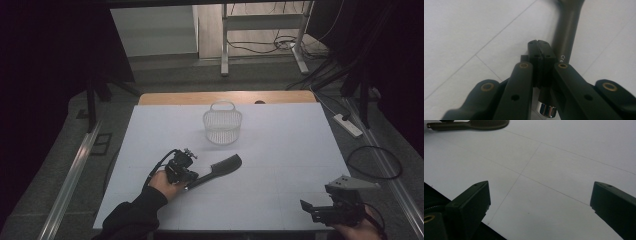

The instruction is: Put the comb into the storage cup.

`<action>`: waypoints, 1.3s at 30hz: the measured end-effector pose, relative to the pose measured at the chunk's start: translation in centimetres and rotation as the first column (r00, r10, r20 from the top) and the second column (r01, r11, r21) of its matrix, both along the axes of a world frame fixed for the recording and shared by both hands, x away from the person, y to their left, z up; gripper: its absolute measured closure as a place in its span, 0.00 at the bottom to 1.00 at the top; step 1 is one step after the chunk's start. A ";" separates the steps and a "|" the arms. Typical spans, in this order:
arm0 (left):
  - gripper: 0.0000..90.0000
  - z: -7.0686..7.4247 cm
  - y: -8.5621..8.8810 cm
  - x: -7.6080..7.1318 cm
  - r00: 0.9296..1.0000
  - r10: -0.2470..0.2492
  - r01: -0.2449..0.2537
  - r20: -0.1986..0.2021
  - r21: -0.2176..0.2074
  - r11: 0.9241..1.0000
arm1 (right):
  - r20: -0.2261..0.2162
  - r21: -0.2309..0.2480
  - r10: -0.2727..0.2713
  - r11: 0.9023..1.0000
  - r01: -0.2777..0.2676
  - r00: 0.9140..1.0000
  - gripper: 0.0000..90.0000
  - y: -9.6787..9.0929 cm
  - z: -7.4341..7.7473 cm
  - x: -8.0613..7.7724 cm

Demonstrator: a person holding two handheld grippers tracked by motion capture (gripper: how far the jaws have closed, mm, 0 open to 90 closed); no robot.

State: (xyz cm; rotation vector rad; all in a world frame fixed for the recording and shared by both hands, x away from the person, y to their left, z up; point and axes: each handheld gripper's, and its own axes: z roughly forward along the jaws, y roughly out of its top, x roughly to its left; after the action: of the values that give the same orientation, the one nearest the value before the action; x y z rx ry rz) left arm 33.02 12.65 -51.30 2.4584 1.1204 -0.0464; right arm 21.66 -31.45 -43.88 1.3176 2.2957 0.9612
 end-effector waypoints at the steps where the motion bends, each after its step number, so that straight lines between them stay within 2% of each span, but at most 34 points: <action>1: 0.99 0.0 0.0 -0.1 1.000 -0.002 0.002 -0.001 0.000 1.000 | 0.000 -0.001 0.001 1.000 -0.001 1.000 0.04 0.0 0.0 0.0; 10: 0.99 0.1 -0.2 -0.9 1.000 0.008 -0.008 -0.004 0.005 1.000 | 0.003 -0.002 0.006 1.000 -0.006 1.000 0.04 0.0 0.0 0.0; 14: 0.98 0.8 0.0 -1.1 0.999 0.020 -0.020 0.026 -0.011 1.000 | 0.003 -0.002 0.007 1.000 -0.007 1.000 0.04 0.1 0.0 0.0; 23: 0.88 2.7 0.7 -2.2 0.996 0.025 -0.022 0.089 -0.036 0.999 | 0.004 -0.003 0.006 1.000 -0.006 1.000 0.04 0.1 0.0 0.0; 27: 0.75 3.2 0.9 -2.4 0.993 0.046 -0.042 0.104 -0.043 0.998 | 0.004 -0.004 0.005 1.000 -0.005 1.000 0.04 0.1 0.0 0.0; 34: 0.41 3.7 0.7 -2.7 0.991 0.062 -0.055 0.121 -0.053 0.997 | 0.003 -0.003 0.006 1.000 -0.006 1.000 0.04 0.1 0.0 0.0; 39: 0.21 3.7 0.3 -2.6 0.993 0.043 -0.037 0.114 -0.060 0.998 | 0.003 -0.003 0.005 1.000 -0.005 1.000 0.04 0.1 0.0 0.0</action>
State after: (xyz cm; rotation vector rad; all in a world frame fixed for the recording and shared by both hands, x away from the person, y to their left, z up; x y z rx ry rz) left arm 30.37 12.93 -47.60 2.3549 1.1027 0.0732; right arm 21.66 -31.39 -43.88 1.3092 2.2987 0.9598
